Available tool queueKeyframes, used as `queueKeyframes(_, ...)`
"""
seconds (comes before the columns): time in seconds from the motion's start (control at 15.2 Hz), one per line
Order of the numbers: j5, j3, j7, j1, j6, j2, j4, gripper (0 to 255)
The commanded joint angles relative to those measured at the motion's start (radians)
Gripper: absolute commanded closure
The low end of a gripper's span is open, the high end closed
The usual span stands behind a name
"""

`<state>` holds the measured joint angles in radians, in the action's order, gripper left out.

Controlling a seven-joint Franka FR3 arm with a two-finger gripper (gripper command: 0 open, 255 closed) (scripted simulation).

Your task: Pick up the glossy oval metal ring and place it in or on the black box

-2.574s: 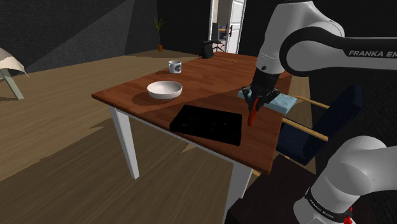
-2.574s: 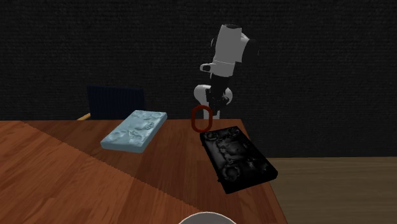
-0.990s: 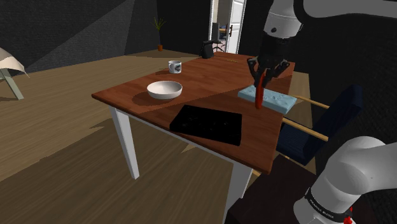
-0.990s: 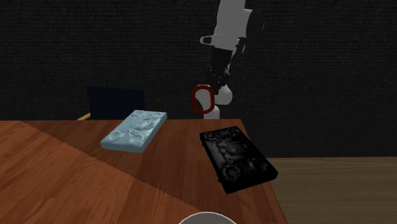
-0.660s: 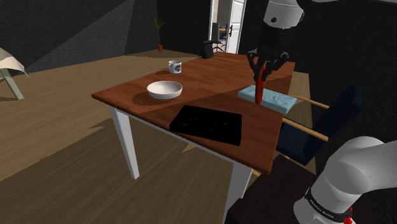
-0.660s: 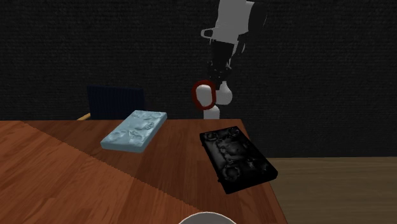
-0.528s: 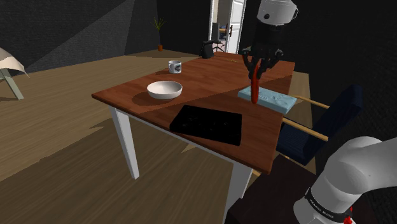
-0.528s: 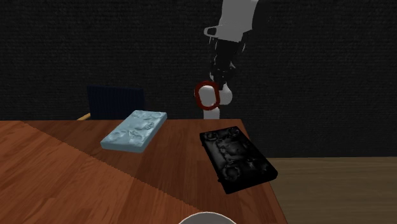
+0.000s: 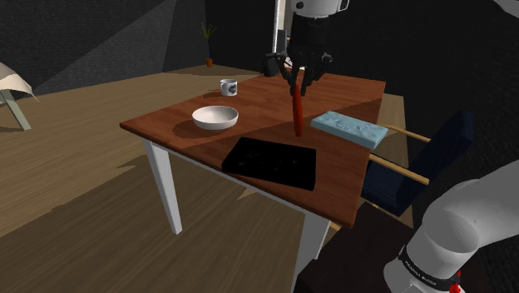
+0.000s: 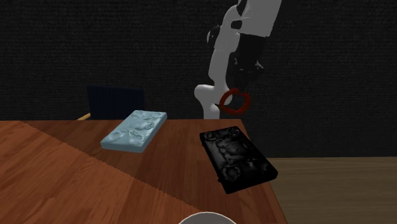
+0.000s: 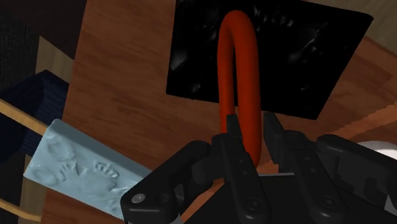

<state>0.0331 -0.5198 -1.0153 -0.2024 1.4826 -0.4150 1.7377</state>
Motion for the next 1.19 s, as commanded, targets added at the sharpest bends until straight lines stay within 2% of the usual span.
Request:
queueKeyframes(0.0,-0.03,-0.06,-0.057,-0.011,-0.023,0.091,-0.105,255)
queueKeyframes(0.2,-0.105,-0.158,-0.15,-0.014,-0.065,0.238,-0.263,255)
queueKeyframes(1.12,-0.046,-0.12,-0.132,0.0,0.14,0.135,0.024,255)
